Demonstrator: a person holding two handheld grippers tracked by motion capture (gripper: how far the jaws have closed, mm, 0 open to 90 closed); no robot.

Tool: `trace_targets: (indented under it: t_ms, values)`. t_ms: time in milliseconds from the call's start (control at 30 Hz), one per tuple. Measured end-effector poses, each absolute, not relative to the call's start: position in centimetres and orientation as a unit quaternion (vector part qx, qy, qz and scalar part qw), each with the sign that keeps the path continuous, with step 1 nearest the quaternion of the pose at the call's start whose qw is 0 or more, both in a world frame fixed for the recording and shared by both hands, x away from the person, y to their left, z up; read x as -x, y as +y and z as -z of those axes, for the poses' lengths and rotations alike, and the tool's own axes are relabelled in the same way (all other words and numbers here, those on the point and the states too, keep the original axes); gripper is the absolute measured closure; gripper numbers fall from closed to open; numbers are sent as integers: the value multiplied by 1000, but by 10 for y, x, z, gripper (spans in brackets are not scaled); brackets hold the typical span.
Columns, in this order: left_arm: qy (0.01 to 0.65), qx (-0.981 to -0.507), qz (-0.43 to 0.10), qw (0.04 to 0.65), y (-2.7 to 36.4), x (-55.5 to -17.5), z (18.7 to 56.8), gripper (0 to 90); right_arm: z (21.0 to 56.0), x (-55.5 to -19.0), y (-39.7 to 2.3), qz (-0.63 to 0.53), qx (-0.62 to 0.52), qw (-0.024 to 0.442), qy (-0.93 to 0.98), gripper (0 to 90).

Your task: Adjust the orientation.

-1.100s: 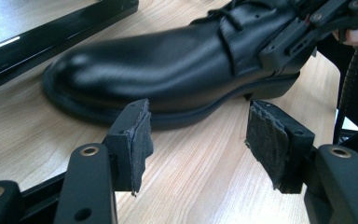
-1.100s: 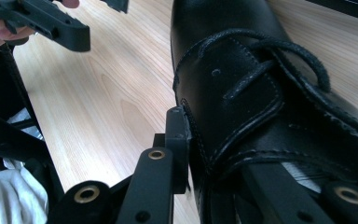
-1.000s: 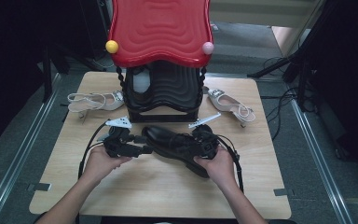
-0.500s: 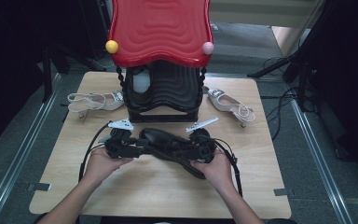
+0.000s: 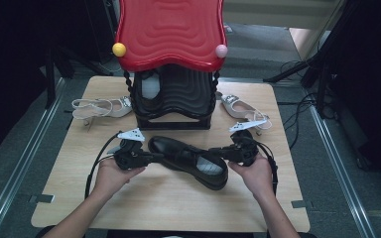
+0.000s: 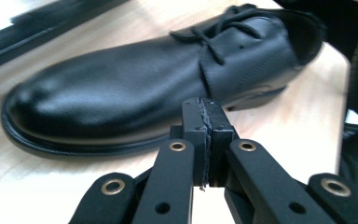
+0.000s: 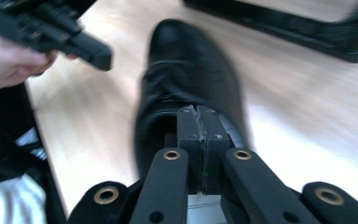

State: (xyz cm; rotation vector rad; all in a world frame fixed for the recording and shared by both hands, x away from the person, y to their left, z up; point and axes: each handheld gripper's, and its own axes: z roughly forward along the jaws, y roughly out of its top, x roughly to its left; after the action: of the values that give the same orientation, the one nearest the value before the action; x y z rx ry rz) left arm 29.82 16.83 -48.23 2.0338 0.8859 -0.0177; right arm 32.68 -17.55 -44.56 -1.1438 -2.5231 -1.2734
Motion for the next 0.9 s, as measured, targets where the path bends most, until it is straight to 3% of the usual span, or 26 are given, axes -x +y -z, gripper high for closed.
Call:
trace_targets:
  t_ms: [133,400,533,900]
  values:
    - [358,-817,5,452,166,-302,487,900,451,-339,-188,420,393,19,-818,900]
    - [362,-820,28,443,158,-305,497,900,476,-353,-182,390,398,11,-830,900]
    - [364,-820,27,442,155,-305,500,900,483,-354,-176,385,402,31,-830,900]
    - [363,-826,43,430,146,-308,509,900,484,-347,-173,380,408,32,-830,900]
